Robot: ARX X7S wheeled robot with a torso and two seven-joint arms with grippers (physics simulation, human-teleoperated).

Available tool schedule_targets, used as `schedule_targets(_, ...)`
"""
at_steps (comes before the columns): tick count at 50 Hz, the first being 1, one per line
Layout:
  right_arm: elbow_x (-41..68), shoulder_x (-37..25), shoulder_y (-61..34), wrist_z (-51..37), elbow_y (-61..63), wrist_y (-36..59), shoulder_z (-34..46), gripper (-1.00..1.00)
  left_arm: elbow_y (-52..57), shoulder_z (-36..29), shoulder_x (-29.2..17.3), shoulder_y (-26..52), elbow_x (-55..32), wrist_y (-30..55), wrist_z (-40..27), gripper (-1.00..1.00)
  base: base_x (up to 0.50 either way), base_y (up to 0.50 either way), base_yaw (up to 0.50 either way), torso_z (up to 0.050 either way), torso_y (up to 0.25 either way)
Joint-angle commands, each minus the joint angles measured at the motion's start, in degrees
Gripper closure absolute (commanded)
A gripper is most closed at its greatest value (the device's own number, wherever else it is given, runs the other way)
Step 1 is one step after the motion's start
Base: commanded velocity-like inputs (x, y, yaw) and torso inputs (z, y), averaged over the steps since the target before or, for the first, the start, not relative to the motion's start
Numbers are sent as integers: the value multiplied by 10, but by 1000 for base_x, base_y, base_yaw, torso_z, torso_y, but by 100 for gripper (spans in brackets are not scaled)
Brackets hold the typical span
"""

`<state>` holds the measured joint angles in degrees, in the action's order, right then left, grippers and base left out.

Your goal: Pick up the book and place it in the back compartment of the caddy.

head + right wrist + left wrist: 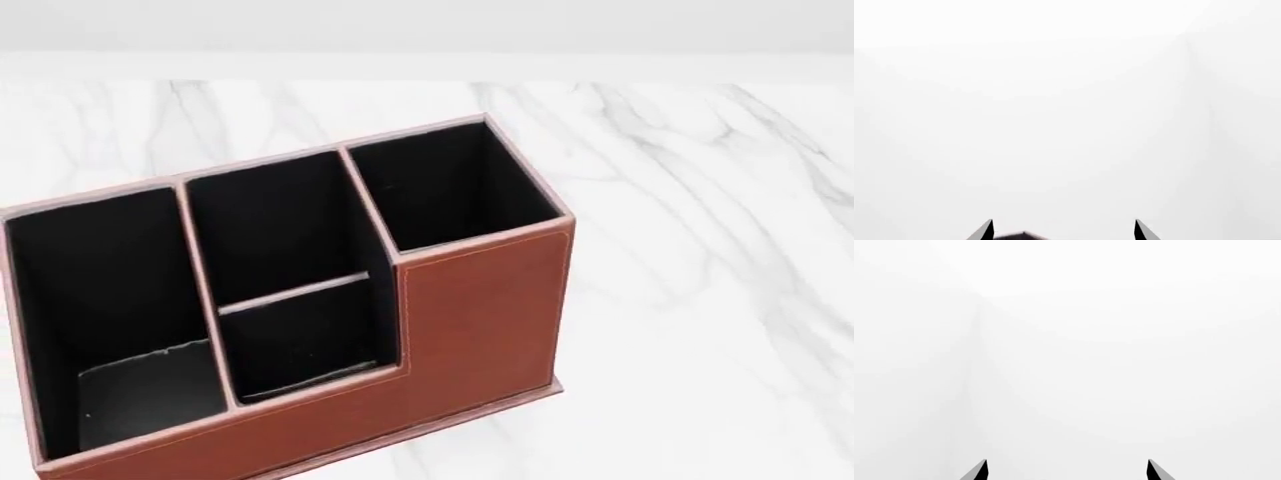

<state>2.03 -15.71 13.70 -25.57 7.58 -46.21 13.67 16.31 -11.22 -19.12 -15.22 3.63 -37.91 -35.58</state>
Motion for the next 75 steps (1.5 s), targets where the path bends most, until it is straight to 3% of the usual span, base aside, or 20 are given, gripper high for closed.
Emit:
schedule_targets(1,1,-2,-3,0,-3,3,5,-100,36,21,-44,1,-29,65,19,-100,0,0,0,0,0)
schedule_targets(11,14,-14,-1,9,3,0,15,-100,71,-20,-157,25,-217,131,134,-100,0,0,0,0,0)
schedule_targets(18,12,-16,1,10,3,-8,17,-100,72,-43,-202,62,-258,204,172,-100,0,0,0,0,0)
schedule_targets(23,12,-18,1,10,2,-12,17,-100,47,-61,-208,100,-290,223,213,-100,0,0,0,0,0)
schedule_targets(30,13,-18,-5,10,-4,-9,19,-100,-7,-114,-212,177,-332,263,319,-100,0,0,0,0,0)
schedule_targets(48,11,-19,-7,9,-7,-9,24,-100,-75,-167,-215,248,-460,261,545,-100,0,0,0,0,0)
schedule_targets(59,10,-20,-9,9,-10,-9,27,-100,-102,-202,-217,276,-484,292,624,-100,0,0,0,0,0)
schedule_targets(75,11,-22,-12,7,-12,-8,30,-100,-129,-228,-207,299,-491,325,660,-100,0,0,0,0,0)
